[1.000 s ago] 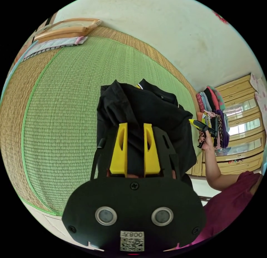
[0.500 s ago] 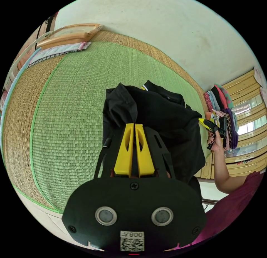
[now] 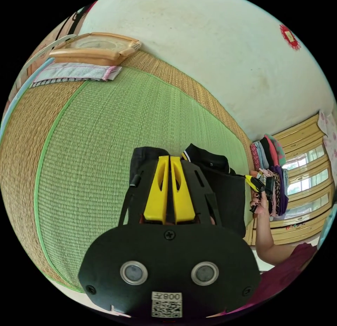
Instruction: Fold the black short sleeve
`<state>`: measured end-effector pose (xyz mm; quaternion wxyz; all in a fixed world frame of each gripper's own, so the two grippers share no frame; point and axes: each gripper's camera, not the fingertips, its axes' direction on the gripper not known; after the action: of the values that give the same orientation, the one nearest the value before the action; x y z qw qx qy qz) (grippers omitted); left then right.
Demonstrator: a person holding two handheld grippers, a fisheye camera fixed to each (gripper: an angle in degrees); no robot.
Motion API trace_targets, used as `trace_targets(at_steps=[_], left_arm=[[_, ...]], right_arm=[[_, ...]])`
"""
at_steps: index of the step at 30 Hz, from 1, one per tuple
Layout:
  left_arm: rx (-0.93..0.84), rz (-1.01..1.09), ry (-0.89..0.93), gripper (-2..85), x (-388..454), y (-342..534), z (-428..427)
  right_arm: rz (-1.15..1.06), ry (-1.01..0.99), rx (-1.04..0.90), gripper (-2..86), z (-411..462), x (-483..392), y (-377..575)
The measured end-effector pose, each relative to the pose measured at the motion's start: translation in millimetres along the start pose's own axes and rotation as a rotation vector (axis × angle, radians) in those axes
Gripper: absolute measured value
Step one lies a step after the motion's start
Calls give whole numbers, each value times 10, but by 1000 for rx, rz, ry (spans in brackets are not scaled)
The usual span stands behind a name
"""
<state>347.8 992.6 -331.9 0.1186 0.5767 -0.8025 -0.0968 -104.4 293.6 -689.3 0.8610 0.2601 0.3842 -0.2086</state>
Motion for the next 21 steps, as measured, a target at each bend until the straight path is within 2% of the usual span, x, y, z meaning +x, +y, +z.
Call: trace_targets(at_steps=[6,8,14,19,21], left_arm=[[-62,-11,-20,29,-132,-40,174],[-39,-29,29,47,-206,-13,141],[50,11,26,68,-178,124,-138],[31,44,-59,53,-150,230,-176],[-7,52,-101,44,-165,221,-106]], right_arm=[[38,58,-48,3,208,12,-79],[48,36,-54,6,249,8,-94],[-4,85,-22,11,170,-348,-53],[-92,261,-19,3,256,-774,92],[-157,442,-87,0,524,-975,105]])
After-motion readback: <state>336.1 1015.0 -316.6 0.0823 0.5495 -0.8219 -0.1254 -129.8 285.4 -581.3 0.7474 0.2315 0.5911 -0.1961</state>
